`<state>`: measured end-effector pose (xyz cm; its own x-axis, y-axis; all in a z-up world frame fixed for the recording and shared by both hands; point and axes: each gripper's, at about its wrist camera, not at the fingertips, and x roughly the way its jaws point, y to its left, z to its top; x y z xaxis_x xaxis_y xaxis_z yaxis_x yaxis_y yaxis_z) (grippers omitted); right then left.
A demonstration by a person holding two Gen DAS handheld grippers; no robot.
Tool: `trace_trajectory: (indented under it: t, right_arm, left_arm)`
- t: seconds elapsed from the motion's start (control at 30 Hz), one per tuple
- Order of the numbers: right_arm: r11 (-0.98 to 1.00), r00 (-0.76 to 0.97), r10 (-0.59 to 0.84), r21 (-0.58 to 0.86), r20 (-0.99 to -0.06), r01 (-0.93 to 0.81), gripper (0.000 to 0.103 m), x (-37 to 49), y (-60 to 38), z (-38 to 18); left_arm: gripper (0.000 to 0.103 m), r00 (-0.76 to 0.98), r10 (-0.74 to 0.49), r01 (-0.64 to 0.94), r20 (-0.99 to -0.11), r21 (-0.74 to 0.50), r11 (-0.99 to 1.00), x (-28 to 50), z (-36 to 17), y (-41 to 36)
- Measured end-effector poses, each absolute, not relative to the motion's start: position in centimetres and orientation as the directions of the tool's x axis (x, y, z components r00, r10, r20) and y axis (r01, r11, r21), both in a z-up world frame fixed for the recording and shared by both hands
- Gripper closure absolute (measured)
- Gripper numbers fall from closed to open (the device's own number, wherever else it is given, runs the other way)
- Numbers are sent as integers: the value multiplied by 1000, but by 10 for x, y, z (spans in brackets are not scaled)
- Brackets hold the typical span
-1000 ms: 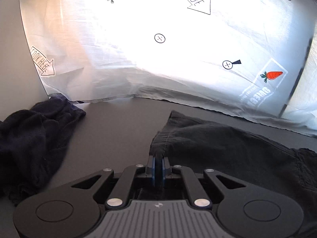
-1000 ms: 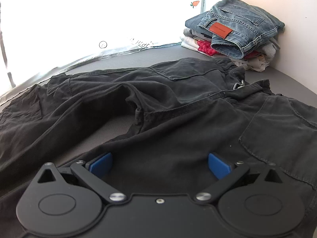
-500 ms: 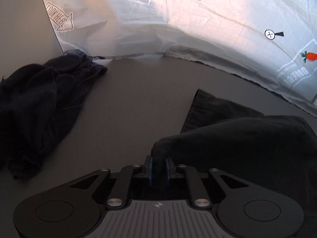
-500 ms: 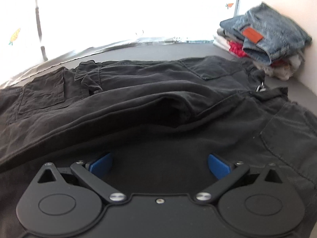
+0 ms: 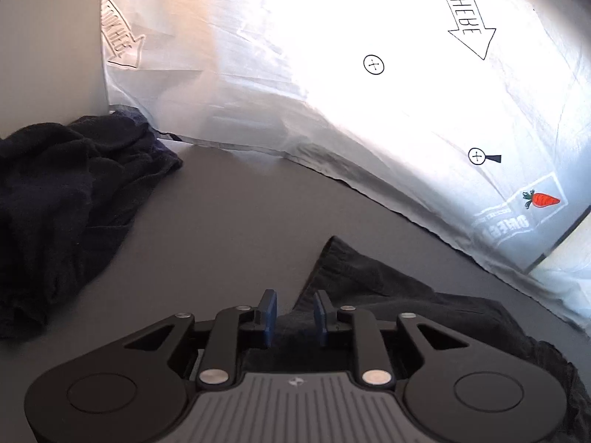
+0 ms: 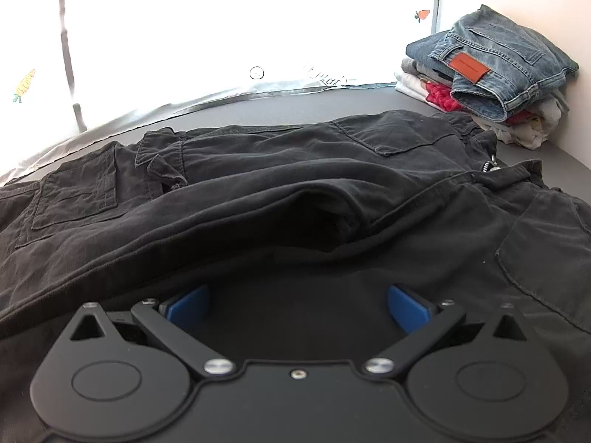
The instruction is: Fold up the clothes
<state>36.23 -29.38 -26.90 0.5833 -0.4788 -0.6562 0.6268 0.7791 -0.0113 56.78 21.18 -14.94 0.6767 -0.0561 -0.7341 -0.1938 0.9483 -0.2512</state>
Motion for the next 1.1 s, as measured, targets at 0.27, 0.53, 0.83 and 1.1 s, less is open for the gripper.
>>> trace_trajectory:
  t: [0.27,0.53,0.83,1.1]
  right_arm:
    - [777,583,-482,-12,-654,629,0,362,-294,-269]
    - [770,575,-492,-18,-654,638,0,365,-292,-270]
    - [763,568,-500,-23,-653,646,0,366,-291,-270]
    - [764,566,-506,-34,-651,645,0,368,-291,-270]
  left_arm:
    - [64,599,-60,-33,-799,-100,994,638,-189,173]
    - [43,595,-28,-50,-803,-71,996,677,-217,164]
    - [81,679,-30,-34,-734,-73,997,677,-199,166]
    - [103,682,186,-142,-708,121,982,708,-190,169]
